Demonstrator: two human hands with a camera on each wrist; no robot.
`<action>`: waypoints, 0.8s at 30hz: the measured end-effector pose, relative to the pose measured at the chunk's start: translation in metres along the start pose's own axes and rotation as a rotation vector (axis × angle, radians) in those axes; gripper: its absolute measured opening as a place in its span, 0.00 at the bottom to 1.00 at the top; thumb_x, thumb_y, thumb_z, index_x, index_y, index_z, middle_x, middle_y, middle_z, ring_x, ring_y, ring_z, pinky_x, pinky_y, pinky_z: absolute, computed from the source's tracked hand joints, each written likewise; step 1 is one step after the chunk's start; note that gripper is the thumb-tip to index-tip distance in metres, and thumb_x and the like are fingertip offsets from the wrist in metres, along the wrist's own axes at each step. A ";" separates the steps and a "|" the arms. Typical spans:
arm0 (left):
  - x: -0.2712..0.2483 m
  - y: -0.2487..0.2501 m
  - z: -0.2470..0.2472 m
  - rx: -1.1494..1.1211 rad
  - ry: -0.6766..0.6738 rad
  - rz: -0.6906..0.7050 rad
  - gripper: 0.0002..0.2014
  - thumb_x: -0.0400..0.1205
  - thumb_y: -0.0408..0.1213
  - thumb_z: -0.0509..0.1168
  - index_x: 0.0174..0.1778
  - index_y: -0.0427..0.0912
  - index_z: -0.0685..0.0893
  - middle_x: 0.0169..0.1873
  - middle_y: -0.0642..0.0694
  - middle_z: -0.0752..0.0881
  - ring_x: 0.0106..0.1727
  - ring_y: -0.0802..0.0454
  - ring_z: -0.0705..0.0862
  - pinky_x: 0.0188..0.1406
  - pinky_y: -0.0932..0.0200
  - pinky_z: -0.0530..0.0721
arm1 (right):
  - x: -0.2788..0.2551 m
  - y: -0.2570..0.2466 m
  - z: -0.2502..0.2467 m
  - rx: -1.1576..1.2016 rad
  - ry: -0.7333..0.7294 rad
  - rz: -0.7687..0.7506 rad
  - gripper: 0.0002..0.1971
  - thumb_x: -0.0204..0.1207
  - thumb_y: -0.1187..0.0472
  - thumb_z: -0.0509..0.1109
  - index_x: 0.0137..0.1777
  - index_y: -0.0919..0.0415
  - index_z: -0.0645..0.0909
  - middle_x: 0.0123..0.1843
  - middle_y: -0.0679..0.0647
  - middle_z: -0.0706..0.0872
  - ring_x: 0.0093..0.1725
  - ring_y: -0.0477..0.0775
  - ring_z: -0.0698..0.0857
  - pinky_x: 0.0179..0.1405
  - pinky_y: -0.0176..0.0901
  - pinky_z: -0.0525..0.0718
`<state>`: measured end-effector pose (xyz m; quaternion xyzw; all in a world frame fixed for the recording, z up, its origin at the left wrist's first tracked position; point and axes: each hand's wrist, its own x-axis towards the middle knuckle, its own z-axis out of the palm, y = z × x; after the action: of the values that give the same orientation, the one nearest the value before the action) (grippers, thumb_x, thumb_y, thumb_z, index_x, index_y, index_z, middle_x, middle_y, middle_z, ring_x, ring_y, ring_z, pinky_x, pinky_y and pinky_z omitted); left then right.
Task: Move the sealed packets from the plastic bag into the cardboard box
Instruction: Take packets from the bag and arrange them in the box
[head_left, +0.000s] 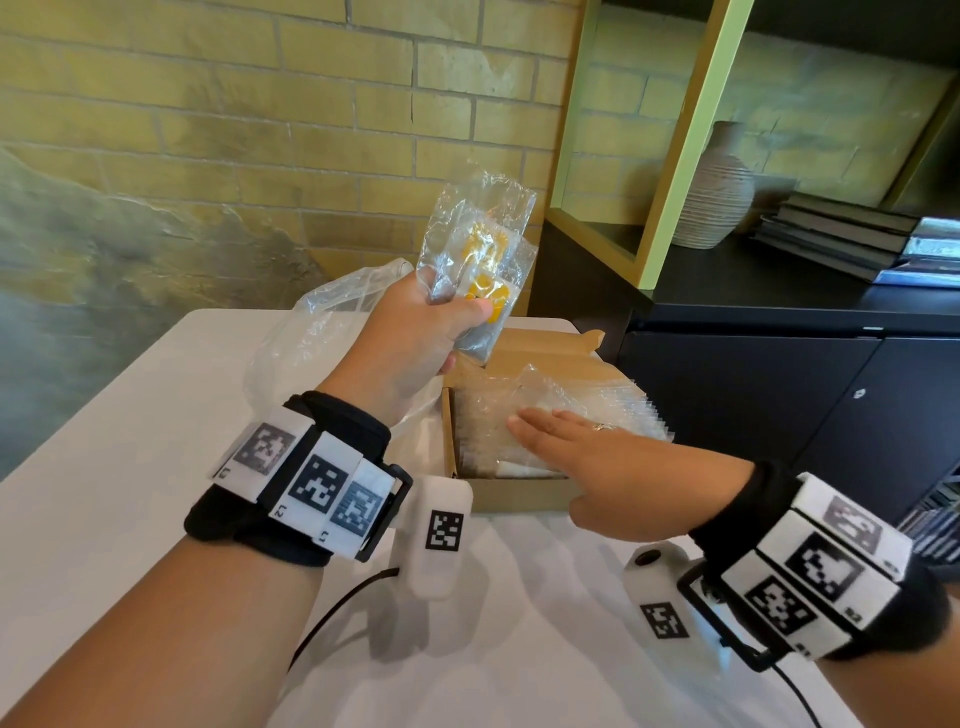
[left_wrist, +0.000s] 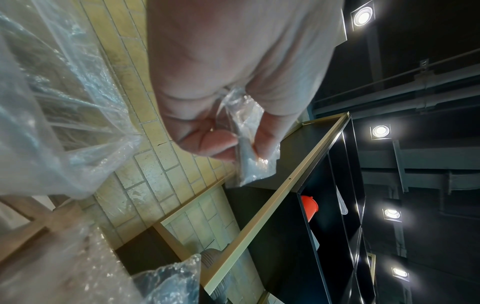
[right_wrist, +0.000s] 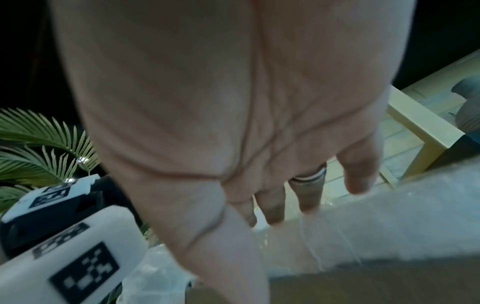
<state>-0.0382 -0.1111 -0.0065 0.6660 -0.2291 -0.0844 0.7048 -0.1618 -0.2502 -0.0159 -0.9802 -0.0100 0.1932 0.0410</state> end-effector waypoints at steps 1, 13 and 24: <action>0.000 0.000 0.000 -0.002 0.000 -0.001 0.29 0.80 0.37 0.66 0.77 0.43 0.67 0.48 0.50 0.83 0.41 0.57 0.78 0.24 0.68 0.74 | -0.001 0.001 -0.002 0.014 0.020 0.000 0.42 0.79 0.68 0.57 0.81 0.44 0.32 0.83 0.41 0.33 0.83 0.47 0.37 0.83 0.54 0.45; 0.000 0.001 -0.001 -0.013 0.001 -0.001 0.28 0.80 0.37 0.66 0.77 0.42 0.68 0.46 0.51 0.83 0.42 0.58 0.78 0.23 0.69 0.74 | 0.000 0.009 -0.006 0.122 0.162 0.016 0.41 0.79 0.65 0.62 0.83 0.48 0.38 0.84 0.42 0.39 0.83 0.49 0.54 0.77 0.38 0.59; 0.001 0.000 -0.003 -0.012 0.012 -0.011 0.29 0.79 0.38 0.67 0.77 0.41 0.69 0.48 0.50 0.83 0.43 0.56 0.78 0.24 0.68 0.74 | 0.004 0.005 0.000 0.077 0.057 -0.001 0.41 0.80 0.63 0.60 0.82 0.48 0.36 0.85 0.42 0.41 0.84 0.49 0.46 0.80 0.43 0.51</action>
<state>-0.0363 -0.1092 -0.0061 0.6635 -0.2208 -0.0858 0.7096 -0.1581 -0.2549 -0.0182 -0.9830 -0.0017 0.1655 0.0790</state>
